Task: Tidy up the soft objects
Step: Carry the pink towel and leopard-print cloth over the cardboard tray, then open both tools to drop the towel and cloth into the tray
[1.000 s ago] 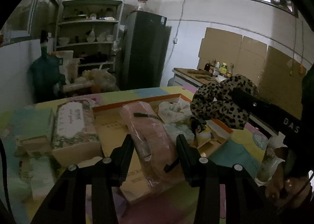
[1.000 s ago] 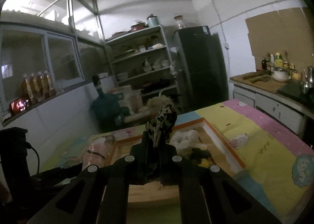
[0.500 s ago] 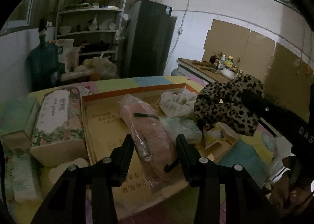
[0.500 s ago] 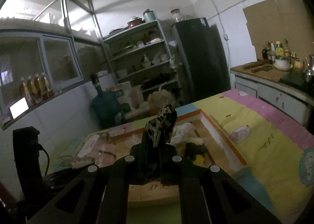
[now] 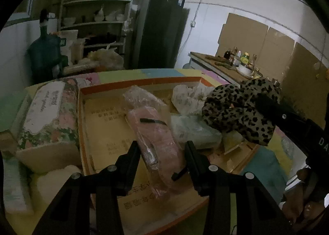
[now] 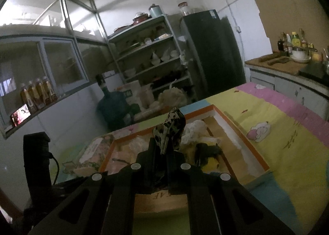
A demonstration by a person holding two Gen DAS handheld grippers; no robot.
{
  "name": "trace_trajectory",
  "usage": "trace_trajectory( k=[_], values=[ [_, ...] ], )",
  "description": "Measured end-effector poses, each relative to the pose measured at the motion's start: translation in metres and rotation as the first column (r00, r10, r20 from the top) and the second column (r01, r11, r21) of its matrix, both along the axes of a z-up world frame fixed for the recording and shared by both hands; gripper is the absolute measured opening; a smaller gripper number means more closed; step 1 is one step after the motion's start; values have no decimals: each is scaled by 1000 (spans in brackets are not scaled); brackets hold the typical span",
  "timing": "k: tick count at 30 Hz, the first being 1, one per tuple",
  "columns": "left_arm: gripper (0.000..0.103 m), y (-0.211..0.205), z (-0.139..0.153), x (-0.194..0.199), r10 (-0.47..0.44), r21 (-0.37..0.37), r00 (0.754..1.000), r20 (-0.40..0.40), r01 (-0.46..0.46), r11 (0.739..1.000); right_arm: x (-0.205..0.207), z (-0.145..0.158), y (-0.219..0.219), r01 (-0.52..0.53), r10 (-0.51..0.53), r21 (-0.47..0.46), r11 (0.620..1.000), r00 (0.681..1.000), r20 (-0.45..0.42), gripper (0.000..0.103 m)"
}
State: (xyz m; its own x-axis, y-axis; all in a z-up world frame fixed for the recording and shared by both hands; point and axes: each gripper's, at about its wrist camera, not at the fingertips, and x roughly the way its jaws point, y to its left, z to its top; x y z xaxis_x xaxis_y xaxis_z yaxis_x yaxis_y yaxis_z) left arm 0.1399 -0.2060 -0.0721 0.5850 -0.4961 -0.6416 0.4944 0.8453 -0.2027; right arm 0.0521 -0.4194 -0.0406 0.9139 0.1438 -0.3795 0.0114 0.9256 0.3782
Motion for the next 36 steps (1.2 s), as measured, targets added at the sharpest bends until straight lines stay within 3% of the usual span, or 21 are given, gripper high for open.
trace_trajectory(
  k=[9,12,15,17,25,36],
  values=[
    [47,-3,-9,7,14,12,999,-41,-13,1000,12,-24,-11,-11,14,57,998,998,-64,11],
    [52,-4,-9,7,16,9,999,-46,-16,1000,13,-27,-13,-9,13,59,998,997,-73,21],
    [69,-2,-9,7,7,-17,998,-59,-8,1000,12,-28,-14,-2,7,62,998,997,-78,34],
    [76,-1,-7,5,14,-18,999,-39,-15,1000,11,-28,-14,2,3,55,998,996,-85,35],
    [78,6,9,-8,29,-8,999,46,-28,1000,9,-26,-11,9,-6,38,999,996,-90,60],
    [78,23,29,-23,46,-33,993,107,-42,999,-3,-23,-15,83,-80,18,996,990,-112,67]
  ],
)
